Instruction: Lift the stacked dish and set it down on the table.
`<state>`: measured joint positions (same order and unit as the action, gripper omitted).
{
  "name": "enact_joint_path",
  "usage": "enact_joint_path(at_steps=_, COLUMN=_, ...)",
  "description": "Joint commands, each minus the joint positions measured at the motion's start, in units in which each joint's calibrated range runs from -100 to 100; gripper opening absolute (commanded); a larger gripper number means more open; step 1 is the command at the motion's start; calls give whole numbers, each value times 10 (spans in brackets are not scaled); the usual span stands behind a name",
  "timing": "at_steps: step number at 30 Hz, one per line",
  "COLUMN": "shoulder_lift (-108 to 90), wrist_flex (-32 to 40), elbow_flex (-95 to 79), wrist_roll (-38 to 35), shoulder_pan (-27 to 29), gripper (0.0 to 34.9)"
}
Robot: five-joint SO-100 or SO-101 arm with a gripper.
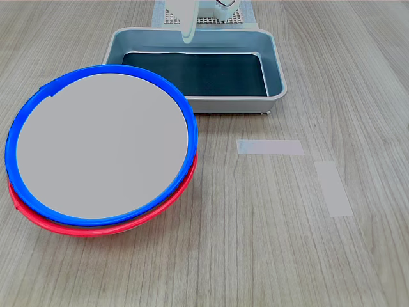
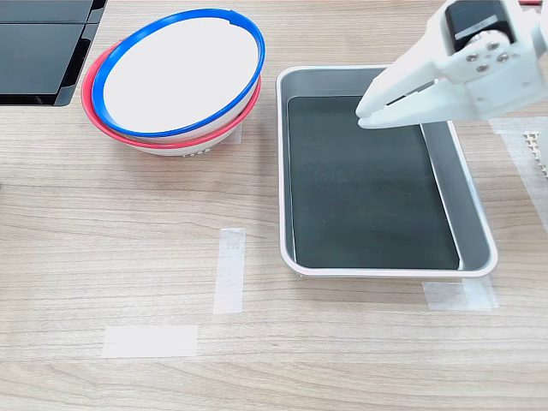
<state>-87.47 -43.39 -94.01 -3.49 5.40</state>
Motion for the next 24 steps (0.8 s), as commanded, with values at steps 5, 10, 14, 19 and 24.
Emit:
enact_joint_path(at_steps=5, shoulder_lift=354, wrist_flex=24, elbow_flex=297, wrist_roll=-29, shoulder_pan=83, gripper=170)
enact_joint_path(at_steps=10, shoulder_lift=490, wrist_flex=24, elbow_flex=413, wrist_roll=-41, shoulder_pan=107, gripper=197)
enact_joint_path(at_steps=14, shoulder_lift=585, wrist_flex=36, elbow_flex=483, wrist_roll=-42, shoulder_pan=116, gripper=197)
enact_joint_path(at_steps=19, shoulder_lift=701, wrist_flex=67, elbow_flex=554, wrist_roll=-48, shoulder_pan=119, gripper=188)
enact_joint_path(at_steps=24, shoulder_lift=779, wrist_flex=87, elbow_flex=590, wrist_roll=-63, shoulder_pan=106, gripper=180)
